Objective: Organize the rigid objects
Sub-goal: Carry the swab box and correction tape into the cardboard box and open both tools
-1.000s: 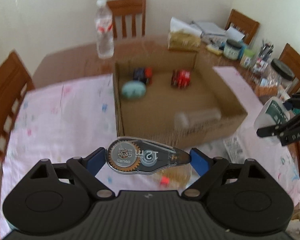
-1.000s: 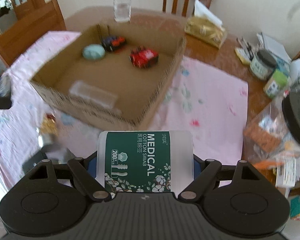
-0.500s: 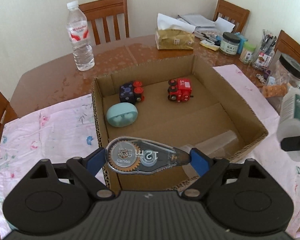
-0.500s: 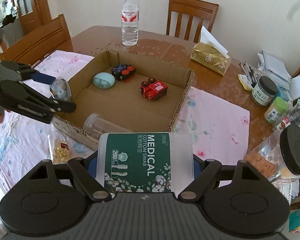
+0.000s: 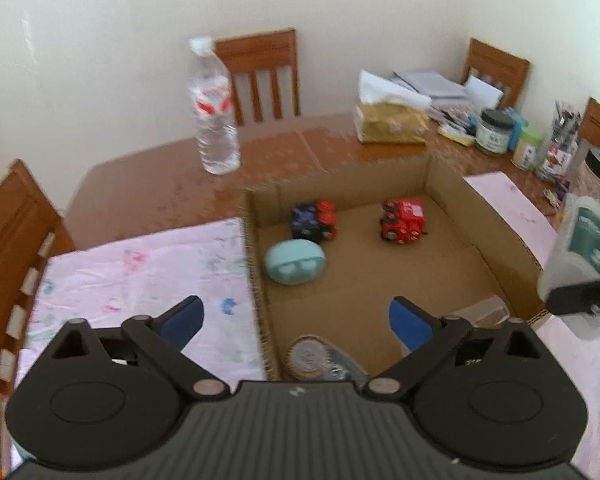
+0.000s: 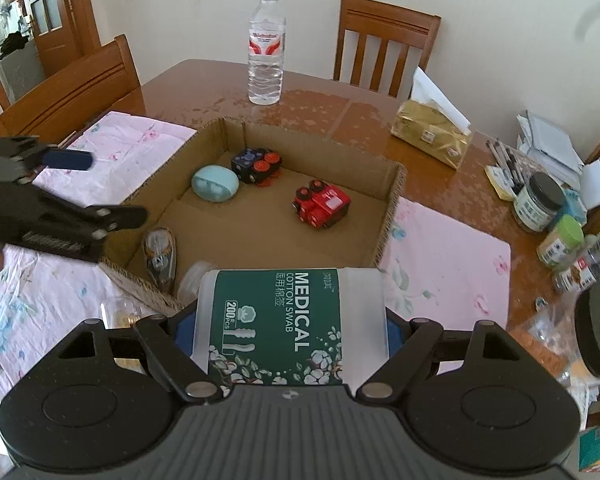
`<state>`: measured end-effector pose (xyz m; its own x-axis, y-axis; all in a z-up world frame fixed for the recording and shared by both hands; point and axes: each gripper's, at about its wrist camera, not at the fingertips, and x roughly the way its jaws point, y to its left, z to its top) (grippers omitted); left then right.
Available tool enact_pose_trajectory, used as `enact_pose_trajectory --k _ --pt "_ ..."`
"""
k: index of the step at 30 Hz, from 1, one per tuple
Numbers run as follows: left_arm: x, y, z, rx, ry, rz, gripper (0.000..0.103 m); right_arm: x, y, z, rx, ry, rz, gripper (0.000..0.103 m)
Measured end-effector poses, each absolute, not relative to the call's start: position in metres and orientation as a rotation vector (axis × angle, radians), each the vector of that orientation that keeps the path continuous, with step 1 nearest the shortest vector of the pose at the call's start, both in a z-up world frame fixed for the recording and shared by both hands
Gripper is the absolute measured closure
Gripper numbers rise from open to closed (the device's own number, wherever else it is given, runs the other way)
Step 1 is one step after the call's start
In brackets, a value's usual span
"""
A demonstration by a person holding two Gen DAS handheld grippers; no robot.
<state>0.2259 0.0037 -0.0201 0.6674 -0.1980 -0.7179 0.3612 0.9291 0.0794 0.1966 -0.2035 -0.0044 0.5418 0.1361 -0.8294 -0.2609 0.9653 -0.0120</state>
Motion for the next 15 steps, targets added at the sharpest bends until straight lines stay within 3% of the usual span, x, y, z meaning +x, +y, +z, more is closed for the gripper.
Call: enact_pose_trajectory --k 15 --pt "0.192 0.060 -0.032 0.124 0.779 -0.147 0.001 0.263 -0.162 -0.022 -0.121 1.008 0.212 0.017"
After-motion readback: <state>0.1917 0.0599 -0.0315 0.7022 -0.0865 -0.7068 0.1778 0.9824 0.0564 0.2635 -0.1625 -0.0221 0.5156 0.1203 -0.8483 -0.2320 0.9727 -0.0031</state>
